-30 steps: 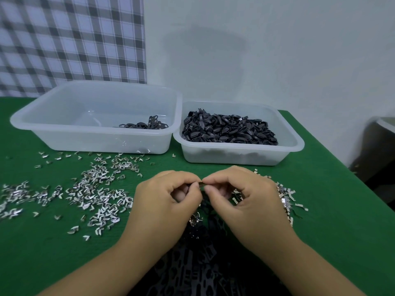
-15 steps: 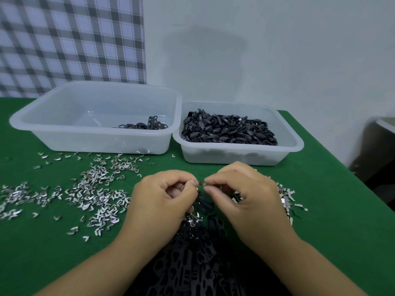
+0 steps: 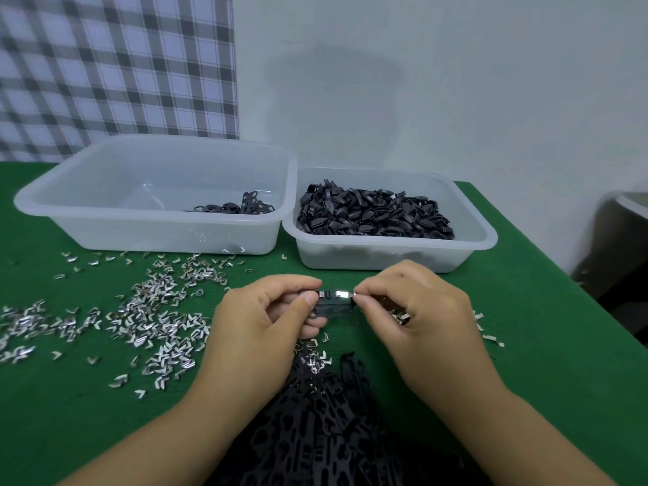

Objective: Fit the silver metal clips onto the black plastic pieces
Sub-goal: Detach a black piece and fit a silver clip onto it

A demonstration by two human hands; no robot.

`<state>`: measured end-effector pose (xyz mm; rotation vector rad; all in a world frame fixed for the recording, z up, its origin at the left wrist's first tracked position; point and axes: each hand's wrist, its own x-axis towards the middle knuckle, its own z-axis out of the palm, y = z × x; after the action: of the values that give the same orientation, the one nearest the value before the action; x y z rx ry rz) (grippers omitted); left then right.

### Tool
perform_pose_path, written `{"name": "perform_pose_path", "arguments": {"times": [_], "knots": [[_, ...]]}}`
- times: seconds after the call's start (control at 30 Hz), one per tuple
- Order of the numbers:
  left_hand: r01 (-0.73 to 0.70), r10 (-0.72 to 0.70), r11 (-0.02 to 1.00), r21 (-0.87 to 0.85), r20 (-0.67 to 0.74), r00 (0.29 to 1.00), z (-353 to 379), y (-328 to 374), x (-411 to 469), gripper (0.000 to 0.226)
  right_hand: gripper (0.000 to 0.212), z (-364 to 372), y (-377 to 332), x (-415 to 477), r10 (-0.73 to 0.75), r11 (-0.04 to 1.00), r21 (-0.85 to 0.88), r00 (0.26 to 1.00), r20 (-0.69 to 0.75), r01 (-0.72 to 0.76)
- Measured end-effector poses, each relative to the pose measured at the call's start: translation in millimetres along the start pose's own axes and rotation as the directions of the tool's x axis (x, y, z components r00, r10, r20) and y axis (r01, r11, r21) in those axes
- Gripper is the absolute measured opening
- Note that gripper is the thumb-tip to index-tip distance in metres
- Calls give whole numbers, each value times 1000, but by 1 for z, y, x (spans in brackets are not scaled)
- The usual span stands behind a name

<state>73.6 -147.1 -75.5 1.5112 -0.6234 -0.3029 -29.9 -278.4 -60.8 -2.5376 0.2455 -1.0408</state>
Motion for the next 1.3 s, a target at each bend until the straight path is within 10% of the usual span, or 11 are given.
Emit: {"name": "perform_pose_path", "arguments": {"times": [0.8, 1.3], "knots": [[-52, 50, 997, 57, 34, 998, 0, 1, -2, 24, 7, -1, -2, 1, -4, 1000, -24, 1000, 22, 5], [7, -6, 1000, -9, 77, 997, 0, -2, -1, 39, 15, 4, -6, 3, 304, 896, 299, 944, 129, -330]]}}
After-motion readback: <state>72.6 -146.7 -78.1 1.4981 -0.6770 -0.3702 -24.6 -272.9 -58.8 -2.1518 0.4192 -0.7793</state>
